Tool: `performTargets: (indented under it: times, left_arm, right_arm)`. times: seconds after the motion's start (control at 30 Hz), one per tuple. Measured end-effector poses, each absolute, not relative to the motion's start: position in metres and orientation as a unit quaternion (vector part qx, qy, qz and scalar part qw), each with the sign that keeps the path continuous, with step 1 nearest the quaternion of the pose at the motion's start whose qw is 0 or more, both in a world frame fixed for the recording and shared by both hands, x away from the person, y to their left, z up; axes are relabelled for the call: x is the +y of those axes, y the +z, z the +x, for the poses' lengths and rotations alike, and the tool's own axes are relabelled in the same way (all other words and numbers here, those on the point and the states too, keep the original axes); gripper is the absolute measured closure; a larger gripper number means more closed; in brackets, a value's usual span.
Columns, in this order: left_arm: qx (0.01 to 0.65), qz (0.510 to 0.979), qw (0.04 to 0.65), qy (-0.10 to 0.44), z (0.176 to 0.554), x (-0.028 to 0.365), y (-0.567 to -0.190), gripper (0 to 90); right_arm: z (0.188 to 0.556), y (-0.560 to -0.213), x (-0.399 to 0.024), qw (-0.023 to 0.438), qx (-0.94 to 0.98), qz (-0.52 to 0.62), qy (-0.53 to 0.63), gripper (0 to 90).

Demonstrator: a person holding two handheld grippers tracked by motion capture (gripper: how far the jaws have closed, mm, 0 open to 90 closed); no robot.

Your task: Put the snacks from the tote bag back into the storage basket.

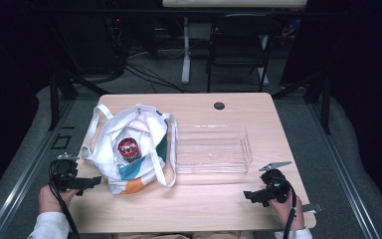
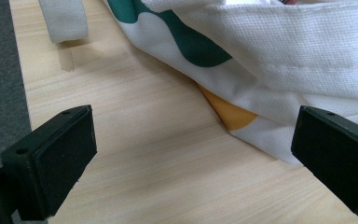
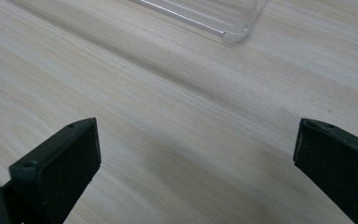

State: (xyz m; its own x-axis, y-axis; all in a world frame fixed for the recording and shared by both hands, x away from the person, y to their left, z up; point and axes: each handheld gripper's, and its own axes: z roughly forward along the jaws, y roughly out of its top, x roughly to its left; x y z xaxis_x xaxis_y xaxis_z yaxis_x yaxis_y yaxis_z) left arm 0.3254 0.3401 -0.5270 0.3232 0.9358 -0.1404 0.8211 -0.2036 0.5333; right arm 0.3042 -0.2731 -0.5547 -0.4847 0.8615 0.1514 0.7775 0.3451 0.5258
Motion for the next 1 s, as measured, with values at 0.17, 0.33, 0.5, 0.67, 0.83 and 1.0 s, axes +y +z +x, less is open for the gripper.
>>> performTargets:
  times: [0.17, 0.33, 0.5, 0.67, 0.83, 1.0]
  left_arm:
    - [0.575, 0.769, 0.257, 0.105, 0.328, 0.34, -0.529, 0.3]
    - [0.575, 0.771, 0.25, 0.11, 0.327, 0.338, -0.529, 0.3]
    - [0.575, 0.773, 0.243, 0.113, 0.326, 0.339, -0.527, 0.3]
    - [0.577, 0.774, 0.235, 0.117, 0.326, 0.338, -0.523, 0.3]
    - [0.576, 0.773, 0.236, 0.124, 0.325, 0.334, -0.517, 0.3]
    - [0.579, 0.77, 0.237, 0.125, 0.324, 0.333, -0.514, 0.3]
  right_arm:
    - [0.304, -0.555, -0.272, 0.081, 0.818, 0.5, 0.273, 0.2]
    - [0.302, -0.555, -0.27, 0.082, 0.821, 0.495, 0.272, 0.5]
    - [0.302, -0.555, -0.269, 0.078, 0.824, 0.493, 0.269, 0.6]
    - [0.302, -0.554, -0.27, 0.08, 0.826, 0.492, 0.262, 0.9]
    - [0.302, -0.555, -0.269, 0.076, 0.824, 0.495, 0.266, 1.0]
    - [0.302, -0.555, -0.269, 0.073, 0.823, 0.496, 0.268, 1.0]
